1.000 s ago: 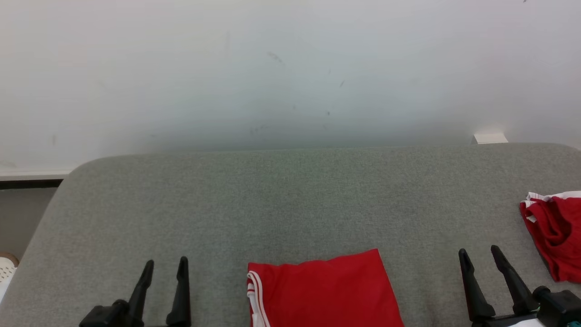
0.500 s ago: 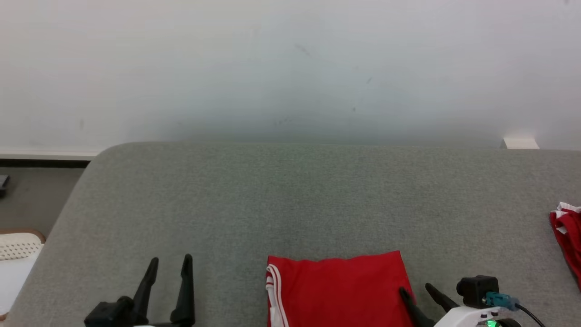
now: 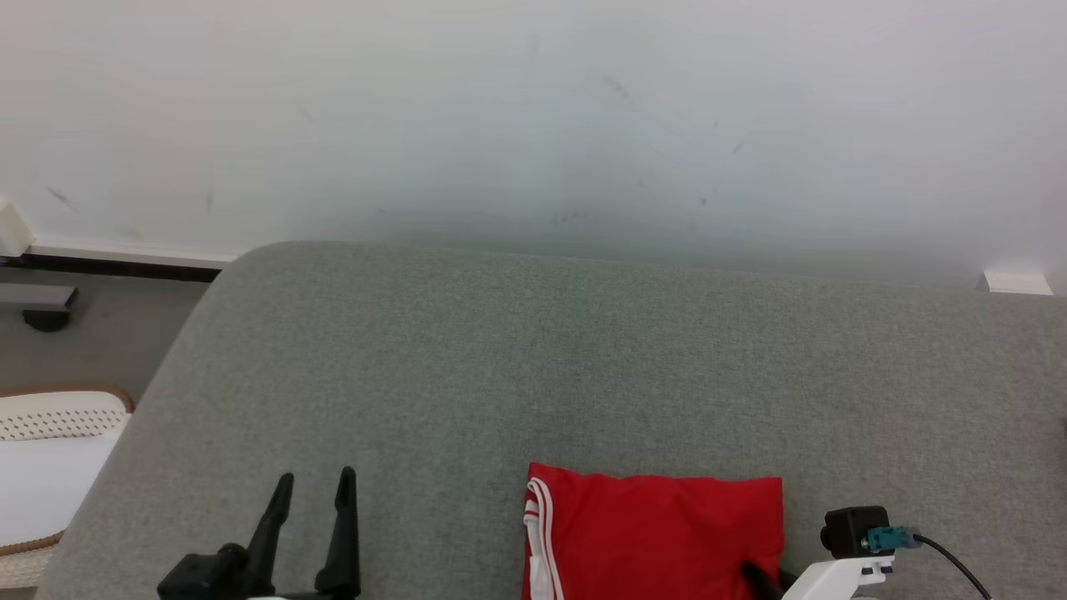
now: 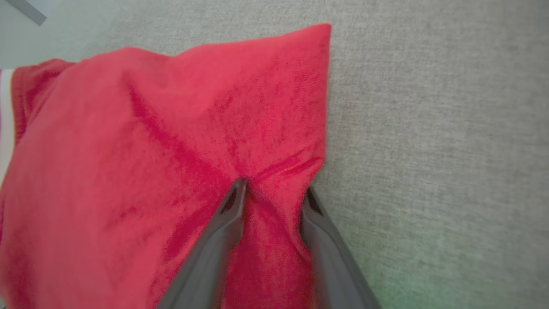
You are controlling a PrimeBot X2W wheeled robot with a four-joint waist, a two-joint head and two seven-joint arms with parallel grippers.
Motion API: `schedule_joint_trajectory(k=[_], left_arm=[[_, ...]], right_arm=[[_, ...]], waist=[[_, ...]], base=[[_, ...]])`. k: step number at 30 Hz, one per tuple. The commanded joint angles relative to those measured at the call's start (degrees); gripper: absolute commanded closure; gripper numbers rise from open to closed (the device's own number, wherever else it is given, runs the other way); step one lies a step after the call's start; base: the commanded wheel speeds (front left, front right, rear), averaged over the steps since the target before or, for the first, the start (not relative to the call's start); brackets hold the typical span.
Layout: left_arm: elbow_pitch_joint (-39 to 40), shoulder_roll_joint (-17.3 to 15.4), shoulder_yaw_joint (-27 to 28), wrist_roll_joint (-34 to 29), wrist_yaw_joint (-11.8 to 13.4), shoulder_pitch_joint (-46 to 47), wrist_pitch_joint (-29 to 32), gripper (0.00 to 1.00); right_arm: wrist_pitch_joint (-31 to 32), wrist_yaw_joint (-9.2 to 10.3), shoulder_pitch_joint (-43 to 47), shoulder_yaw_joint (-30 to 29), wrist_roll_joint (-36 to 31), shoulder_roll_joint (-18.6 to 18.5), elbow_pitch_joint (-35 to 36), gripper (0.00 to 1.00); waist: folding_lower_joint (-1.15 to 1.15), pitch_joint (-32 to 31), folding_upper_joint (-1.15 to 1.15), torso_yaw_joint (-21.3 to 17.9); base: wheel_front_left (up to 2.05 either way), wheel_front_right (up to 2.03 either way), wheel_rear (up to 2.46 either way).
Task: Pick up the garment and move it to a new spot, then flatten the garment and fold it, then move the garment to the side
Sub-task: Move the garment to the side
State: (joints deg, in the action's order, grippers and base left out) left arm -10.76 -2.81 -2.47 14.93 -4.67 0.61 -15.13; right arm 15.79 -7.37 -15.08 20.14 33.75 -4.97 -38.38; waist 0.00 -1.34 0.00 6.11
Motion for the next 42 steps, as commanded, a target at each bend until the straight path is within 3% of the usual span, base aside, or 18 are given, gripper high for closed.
schedule_joint_trajectory(k=[1, 13, 23, 34, 42], left_arm=[[-0.2, -0.2, 0.1, 0.2, 0.0, -0.1, 0.0, 0.0], [0.1, -0.2, -0.4, -0.5, -0.5, 0.5, 0.0, 0.0], [-0.7, -0.2, -7.0, -0.4, -1.6, 3.4, 0.0, 0.0], [-1.4, -0.2, -12.5, 0.6, -0.7, 5.9, 0.0, 0.0], [-1.8, -0.2, -14.1, 0.6, -0.4, 7.0, 0.0, 0.0]], right_arm=[[0.7, -0.19, 1.5, 1.0, 0.2, 0.7, -0.7, 1.0], [-8.0, -0.11, -3.5, -0.8, -0.2, -1.6, 2.4, 1.0], [-9.9, -0.1, -9.7, -2.7, 0.1, -4.4, 2.8, 1.0], [-12.5, -0.1, -11.7, -5.3, 1.1, -5.4, 3.6, 1.0], [-13.4, -0.11, -11.9, -5.6, 2.5, -6.7, 6.0, 1.0]], waist=[[0.0, 0.0, 0.0, 0.1], [0.0, -1.0, 0.0, -3.2], [0.0, -0.9, 0.0, -11.6], [0.0, 0.6, 0.0, -22.4], [0.0, 3.1, 0.0, -25.4]], base=[[0.0, 0.0, 0.0], [0.0, 0.0, 0.0], [0.0, 0.0, 0.0], [0.0, 0.0, 0.0], [0.0, 0.0, 0.0]])
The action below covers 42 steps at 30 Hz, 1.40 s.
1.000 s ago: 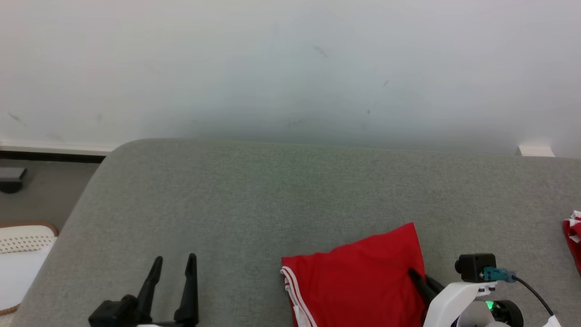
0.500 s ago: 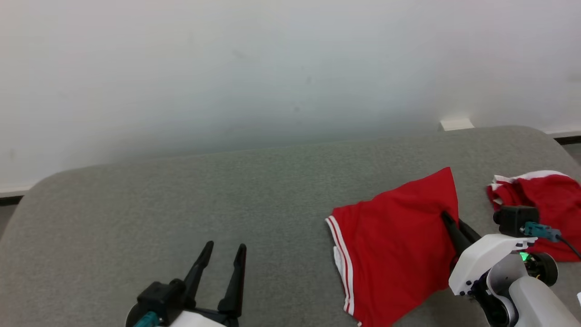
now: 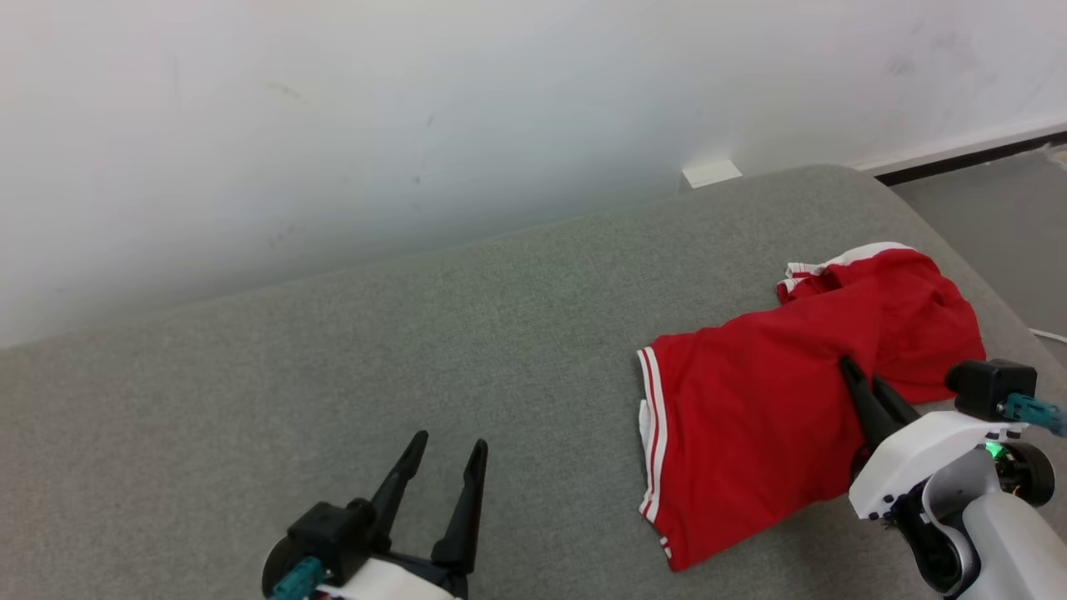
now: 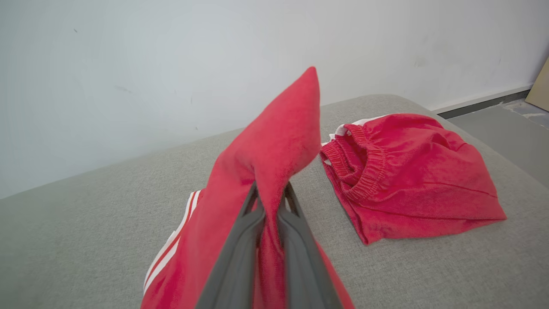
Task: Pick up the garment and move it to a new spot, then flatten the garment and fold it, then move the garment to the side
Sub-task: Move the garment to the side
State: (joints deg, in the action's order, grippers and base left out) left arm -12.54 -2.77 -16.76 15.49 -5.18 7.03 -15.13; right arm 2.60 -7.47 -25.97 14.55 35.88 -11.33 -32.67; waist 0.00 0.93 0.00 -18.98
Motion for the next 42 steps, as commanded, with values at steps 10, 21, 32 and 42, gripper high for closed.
schedule_joint_trajectory(k=[10, 21, 32, 42], left_arm=[[-0.7, -0.6, 0.3, -2.5, -0.6, 4.6, 0.0, 0.0], [0.2, -2.4, 1.5, -4.1, -1.3, 8.1, 0.0, 0.0], [0.5, -3.4, 2.3, -4.8, -1.6, 10.2, 0.1, 0.0], [0.3, -2.5, 2.9, -4.0, -1.7, 9.8, 0.0, 0.0]], right_arm=[[1.3, 0.0, -9.0, -0.9, 2.7, -5.4, 1.4, 1.0], [2.5, 0.0, -17.2, -6.6, 1.8, -15.6, -3.3, 1.0], [3.2, 0.0, -23.5, -9.9, -5.8, -20.1, -17.0, 0.16], [-8.3, 0.0, -28.3, -15.2, -23.2, -21.2, -34.9, 0.0]], waist=[[0.0, 9.9, 0.0, 3.5], [0.0, 19.3, 0.0, 6.9], [0.0, 24.5, 0.0, 8.5], [0.0, 20.0, 0.0, 9.7]], base=[[0.0, 0.0, 0.0], [0.0, 0.0, 0.0], [0.0, 0.0, 0.0], [0.0, 0.0, 0.0]])
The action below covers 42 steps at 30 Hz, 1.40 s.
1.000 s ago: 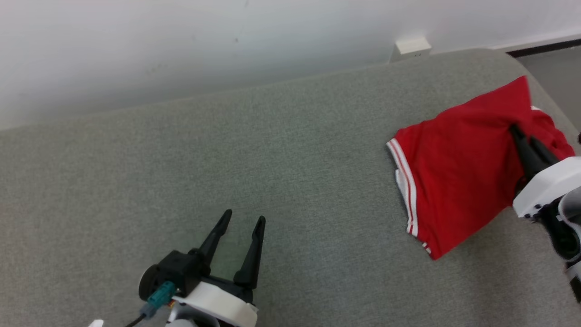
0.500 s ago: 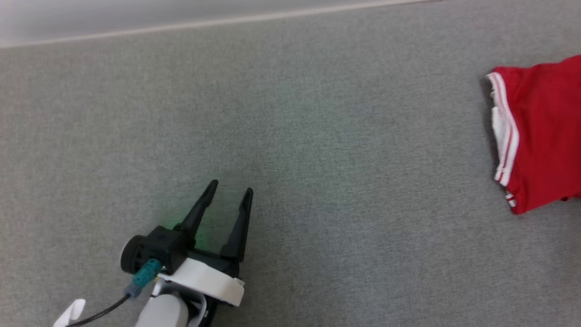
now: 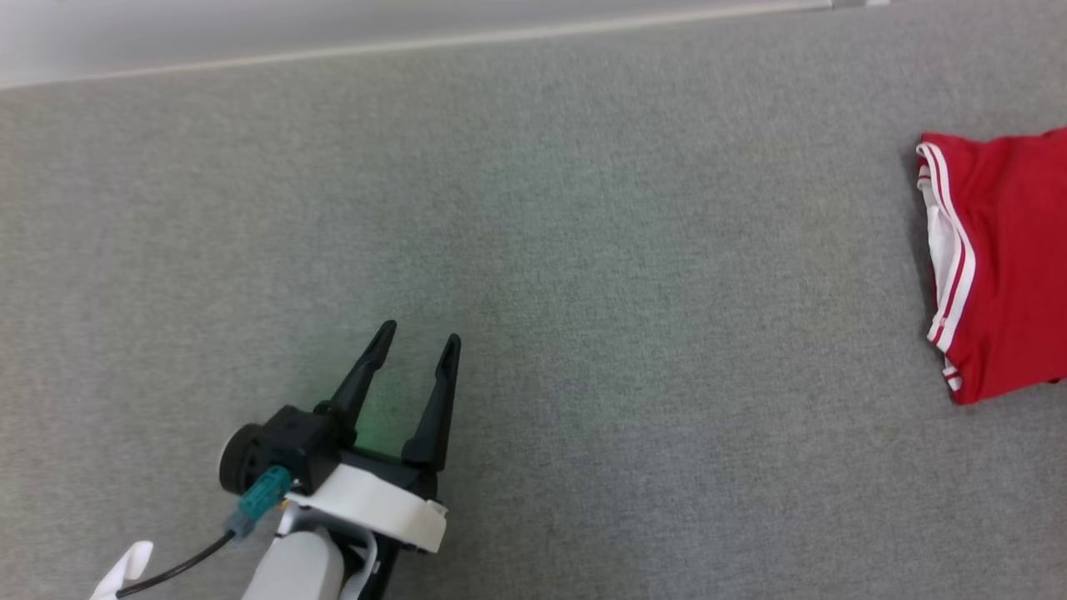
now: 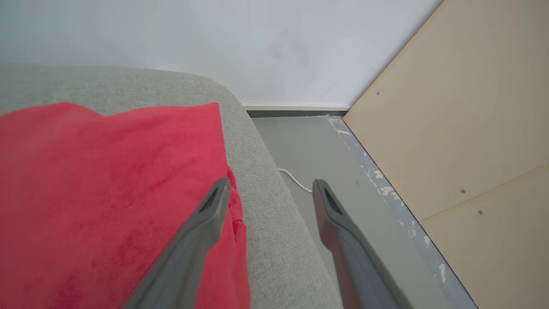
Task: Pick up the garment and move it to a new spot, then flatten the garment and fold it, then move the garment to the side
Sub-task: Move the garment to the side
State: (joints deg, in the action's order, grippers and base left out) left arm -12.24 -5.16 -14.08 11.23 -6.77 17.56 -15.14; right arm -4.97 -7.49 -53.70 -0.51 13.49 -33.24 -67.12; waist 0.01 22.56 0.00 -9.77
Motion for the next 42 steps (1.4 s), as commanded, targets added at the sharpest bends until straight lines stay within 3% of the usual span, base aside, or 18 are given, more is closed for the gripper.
schedule_joint_trajectory(k=[1, 7, 12, 18, 27, 32, 37, 42], left_arm=[[-0.2, 0.0, 0.5, 0.4, -0.1, -1.1, 0.1, 0.0], [-0.2, 0.7, 3.0, 1.6, 0.6, -4.3, 0.1, 0.0], [0.1, 0.7, 5.8, 1.9, 1.1, -6.8, 0.1, 0.0], [1.1, 0.5, 10.4, 2.5, 1.6, -10.8, 0.1, 0.0], [3.2, 0.8, 15.4, 2.0, 2.0, -14.3, 0.1, 0.0], [3.2, 1.3, 16.7, 2.2, 1.9, -16.8, 0.1, 0.0], [3.4, 1.7, 17.1, 1.6, 1.6, -19.3, 0.1, 0.0], [1.7, 1.9, 16.7, -0.1, 1.6, -21.0, 0.1, 0.0]], right_arm=[[-2.1, 0.03, -0.9, -0.8, -2.2, 0.9, -1.3, 0.0], [-7.5, 0.03, -1.1, -1.1, -6.1, 4.4, -0.2, 0.0], [-9.1, 0.03, 1.4, 1.7, -4.7, 7.9, 4.3, 0.0], [-9.6, 0.03, 9.1, 7.4, 1.7, 11.4, 16.6, 0.0], [-6.1, 0.03, 28.9, 8.5, 10.3, 12.5, 41.3, 0.0], [-5.2, 0.03, 40.7, 6.1, 10.8, 16.4, 51.9, 0.0], [-6.0, 0.03, 48.8, 4.8, 10.2, 20.3, 57.1, 0.0], [-7.8, 0.03, 52.4, 4.7, 9.6, 22.8, 57.4, 0.0]], waist=[[-0.01, -2.8, 0.0, 0.6], [-0.01, -10.8, 0.0, 1.8], [-0.01, -16.4, 0.0, 2.3], [-0.01, -23.6, 0.0, 3.5], [-0.01, -27.2, 0.0, 5.1], [-0.01, -28.2, 0.0, 5.6], [-0.01, -28.5, 0.0, 5.7], [-0.01, -28.4, 0.0, 5.6]], base=[[0.0, 0.0, 0.0], [0.0, 0.0, 0.0], [0.0, 0.0, 0.0], [0.0, 0.0, 0.0], [0.0, 0.0, 0.0], [0.0, 0.0, 0.0], [0.0, 0.0, 0.0], [0.0, 0.0, 0.0]])
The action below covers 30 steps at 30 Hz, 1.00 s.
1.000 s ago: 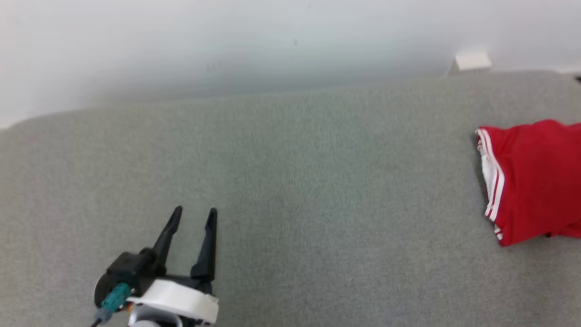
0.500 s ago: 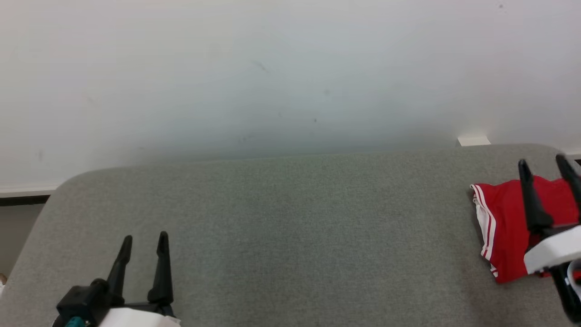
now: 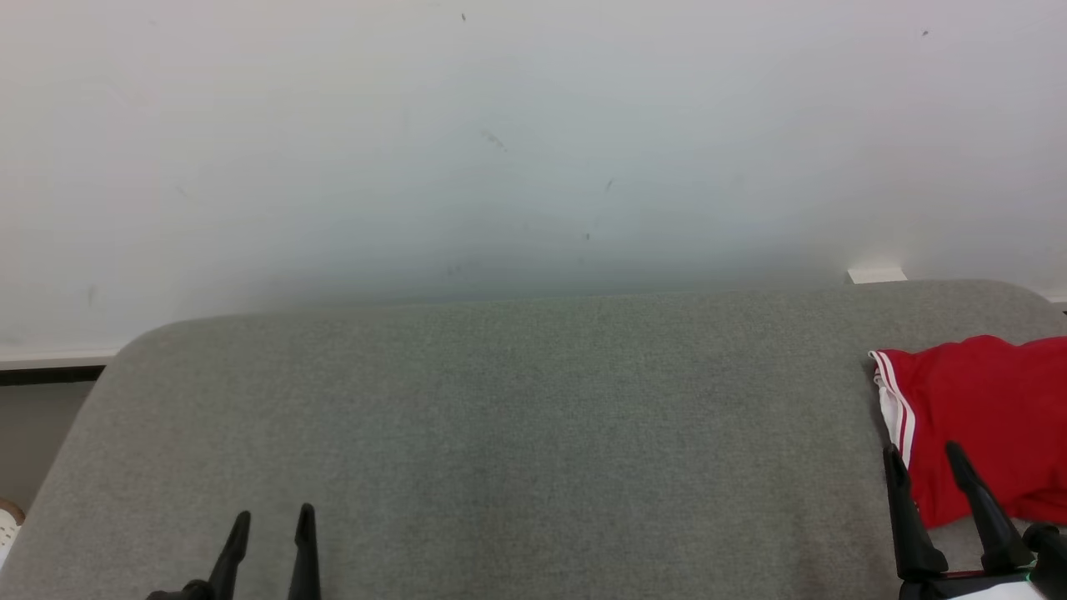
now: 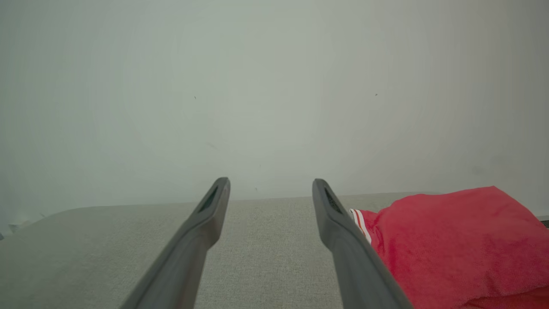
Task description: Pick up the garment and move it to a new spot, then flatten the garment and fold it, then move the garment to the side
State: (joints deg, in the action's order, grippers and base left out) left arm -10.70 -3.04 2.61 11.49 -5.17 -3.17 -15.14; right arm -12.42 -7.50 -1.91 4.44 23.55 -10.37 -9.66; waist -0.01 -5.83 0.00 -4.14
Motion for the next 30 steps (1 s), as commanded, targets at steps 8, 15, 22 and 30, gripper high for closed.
schedule_joint_trajectory(k=[8, 15, 22, 30], left_arm=[[-1.7, 0.0, -0.9, -1.5, -0.3, 0.1, 0.1, 0.0], [-2.2, 0.0, -1.3, -1.5, -0.3, 0.9, 0.1, 0.0], [-2.4, 0.0, -1.6, -0.6, -0.2, 1.1, 0.1, 0.0], [-2.6, 0.0, -1.9, -0.3, -0.1, 1.1, 0.1, 0.0]], right_arm=[[-1.9, 0.05, 0.7, 0.8, 0.1, 2.0, -2.4, 0.0], [-2.4, 0.05, -0.2, 2.0, 0.7, 2.0, -3.4, 0.0], [-2.7, 0.05, -0.4, 2.6, 1.0, 2.0, -3.9, 0.0], [-2.7, 0.05, -0.6, 2.8, 1.2, 1.8, -4.1, 0.0]], waist=[[0.01, 0.5, 0.0, 0.3], [0.01, 0.6, 0.0, 0.1], [0.01, 0.8, 0.0, -0.1], [0.01, 0.8, 0.0, -0.1]], base=[[0.0, 0.0, 0.0], [0.0, 0.0, 0.0], [0.0, 0.0, 0.0], [0.0, 0.0, 0.0]])
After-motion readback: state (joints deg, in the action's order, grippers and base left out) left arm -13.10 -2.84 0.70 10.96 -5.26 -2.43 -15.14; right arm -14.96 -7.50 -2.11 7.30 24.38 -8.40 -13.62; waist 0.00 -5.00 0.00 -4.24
